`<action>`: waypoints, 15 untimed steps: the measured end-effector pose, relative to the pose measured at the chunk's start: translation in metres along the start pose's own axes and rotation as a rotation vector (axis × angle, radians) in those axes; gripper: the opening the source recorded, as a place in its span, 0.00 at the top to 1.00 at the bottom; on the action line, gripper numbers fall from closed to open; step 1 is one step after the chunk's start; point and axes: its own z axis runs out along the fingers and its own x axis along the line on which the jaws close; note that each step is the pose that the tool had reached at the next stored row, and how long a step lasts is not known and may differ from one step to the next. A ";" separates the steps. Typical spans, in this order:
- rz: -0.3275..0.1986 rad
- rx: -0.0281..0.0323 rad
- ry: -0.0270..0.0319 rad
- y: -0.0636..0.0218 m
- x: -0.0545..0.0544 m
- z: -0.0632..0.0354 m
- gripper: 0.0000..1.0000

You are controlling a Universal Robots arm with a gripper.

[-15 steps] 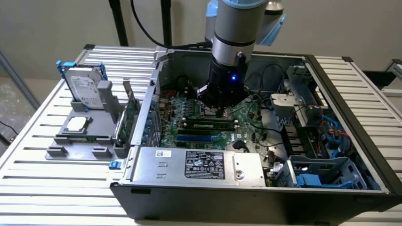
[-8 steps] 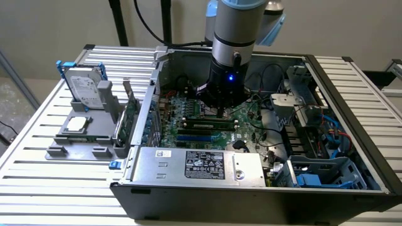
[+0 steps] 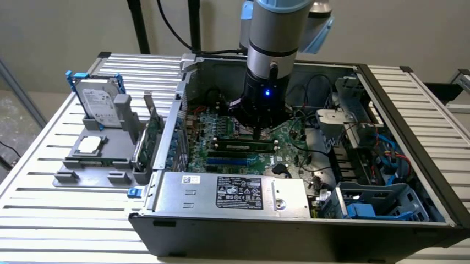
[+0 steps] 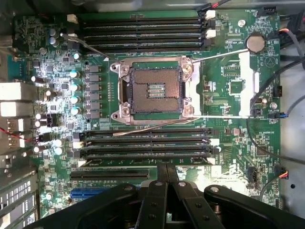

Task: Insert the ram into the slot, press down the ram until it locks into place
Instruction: 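Press down the ram until it locks into place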

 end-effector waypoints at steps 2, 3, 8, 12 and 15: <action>0.000 0.0000 -0.0001 -0.0035 0.002 -0.0002 0.89; 0.000 0.0000 0.0000 -0.0053 0.003 -0.0002 0.89; 0.000 0.0001 0.0000 -0.0111 0.012 -0.0005 0.89; 0.000 -0.0004 0.0001 -0.0123 0.017 -0.0007 0.89; 0.000 -0.0004 0.0001 -0.0124 0.017 -0.0007 0.89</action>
